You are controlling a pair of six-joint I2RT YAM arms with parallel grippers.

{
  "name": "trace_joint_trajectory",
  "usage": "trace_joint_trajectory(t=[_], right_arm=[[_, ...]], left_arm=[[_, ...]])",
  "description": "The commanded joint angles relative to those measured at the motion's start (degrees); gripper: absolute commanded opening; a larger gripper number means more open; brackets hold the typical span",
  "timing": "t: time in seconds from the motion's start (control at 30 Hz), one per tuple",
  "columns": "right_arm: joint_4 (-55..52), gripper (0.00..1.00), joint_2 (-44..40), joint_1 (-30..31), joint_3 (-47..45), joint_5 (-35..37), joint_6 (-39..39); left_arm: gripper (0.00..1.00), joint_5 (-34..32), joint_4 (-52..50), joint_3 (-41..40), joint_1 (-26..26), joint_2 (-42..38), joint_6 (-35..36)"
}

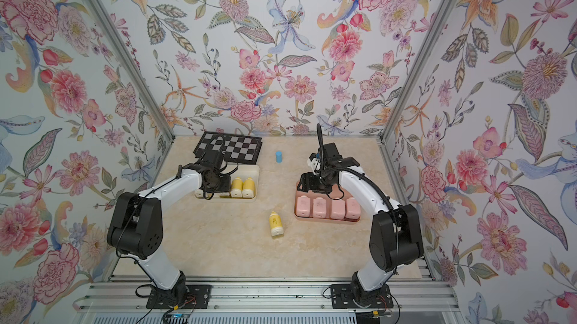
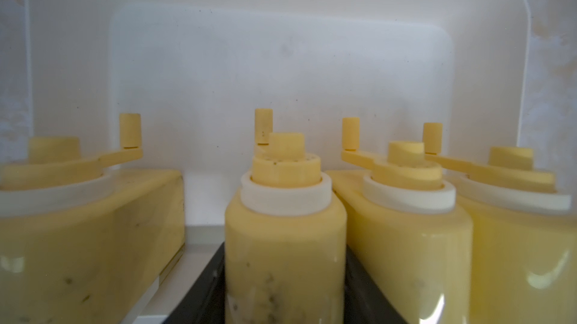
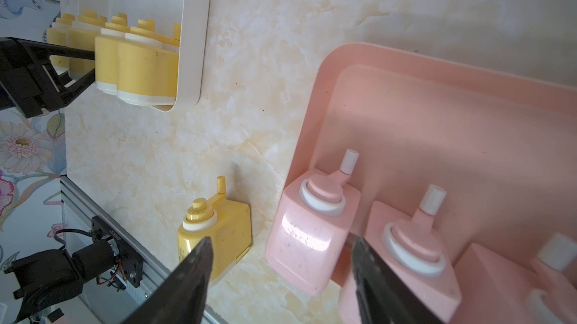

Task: Place the pencil sharpeners by color into the storage box
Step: Place the pencil sharpener in the storage box.

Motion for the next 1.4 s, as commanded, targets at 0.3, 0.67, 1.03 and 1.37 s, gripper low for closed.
trace_joint_trajectory(t=[0.3,0.67,1.03,1.37], right_arm=[[-0.32,0.72,-0.65,-0.51,-0.30,-0.75,-1.15],[-0.31,0.71,-0.70,-0.61,-0.42,-0.86,-1.11],[-0.32,0.71,-1.01,-0.66,-0.65,-0.83,-1.24],[-0.32,0.71,-1.08,-0.66,-0.58,-0.89,-1.10]], left_arm=[[0.43,-0.07,-0.46,3.23,-0.84,1.33,-0.82],[0.44,-0.64,-1.95,3.87,-1.19,1.29,-0.77],[0.44,-0.62,-1.71,2.80,-1.26,1.42,-1.04],[0.47,-0.87,-1.81,2.89,-1.34,1.77,-0.97]])
